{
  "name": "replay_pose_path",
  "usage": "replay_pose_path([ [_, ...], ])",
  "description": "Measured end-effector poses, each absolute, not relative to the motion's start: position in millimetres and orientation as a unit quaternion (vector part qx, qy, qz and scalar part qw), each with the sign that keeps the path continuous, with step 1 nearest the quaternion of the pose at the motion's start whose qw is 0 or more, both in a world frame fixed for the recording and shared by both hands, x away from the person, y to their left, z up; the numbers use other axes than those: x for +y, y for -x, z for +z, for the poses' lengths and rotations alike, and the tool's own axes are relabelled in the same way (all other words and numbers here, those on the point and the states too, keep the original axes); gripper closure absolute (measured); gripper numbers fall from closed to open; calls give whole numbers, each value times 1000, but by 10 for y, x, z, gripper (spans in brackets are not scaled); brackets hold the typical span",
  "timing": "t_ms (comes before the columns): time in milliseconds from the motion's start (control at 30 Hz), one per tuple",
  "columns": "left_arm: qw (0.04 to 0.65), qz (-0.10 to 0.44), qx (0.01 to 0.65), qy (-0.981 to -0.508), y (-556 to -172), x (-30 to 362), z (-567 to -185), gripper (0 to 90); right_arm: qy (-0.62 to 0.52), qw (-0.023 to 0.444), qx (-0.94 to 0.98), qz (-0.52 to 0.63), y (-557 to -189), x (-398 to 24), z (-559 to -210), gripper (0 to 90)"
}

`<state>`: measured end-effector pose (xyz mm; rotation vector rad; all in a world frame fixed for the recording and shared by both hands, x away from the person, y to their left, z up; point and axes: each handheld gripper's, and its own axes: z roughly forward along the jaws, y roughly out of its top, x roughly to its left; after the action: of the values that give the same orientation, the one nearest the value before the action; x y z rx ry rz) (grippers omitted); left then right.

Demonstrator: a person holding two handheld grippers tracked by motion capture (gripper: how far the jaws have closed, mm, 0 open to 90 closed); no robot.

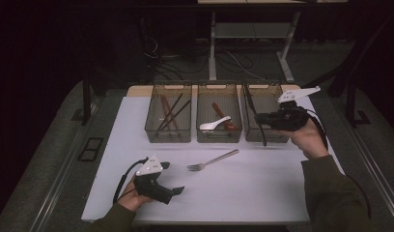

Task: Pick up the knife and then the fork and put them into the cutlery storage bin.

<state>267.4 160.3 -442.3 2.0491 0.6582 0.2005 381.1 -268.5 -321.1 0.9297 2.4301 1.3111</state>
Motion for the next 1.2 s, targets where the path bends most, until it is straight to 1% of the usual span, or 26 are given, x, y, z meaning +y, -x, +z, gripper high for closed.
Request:
replay_pose_path([
  [333,470,82,267,-837,-2675,1606,-4422,0,-357,158,805,447,-4075,-2888,-2967,805],
  [533,470,82,266,-838,-2677,1610,-4420,0,-374,182,801,431,-4248,-2969,-2935,805],
  [667,470,82,266,-837,-2675,1609,-4420,0,-392,193,797,417,-4348,-3025,-2972,805],
  [933,470,82,265,-838,-2675,1609,-4420,0,-414,195,803,383,-4484,-3096,-3138,805],
  [1200,470,81,264,-838,-2673,1608,-4421,0,-431,181,813,346,-4566,-3147,-3355,804],
])
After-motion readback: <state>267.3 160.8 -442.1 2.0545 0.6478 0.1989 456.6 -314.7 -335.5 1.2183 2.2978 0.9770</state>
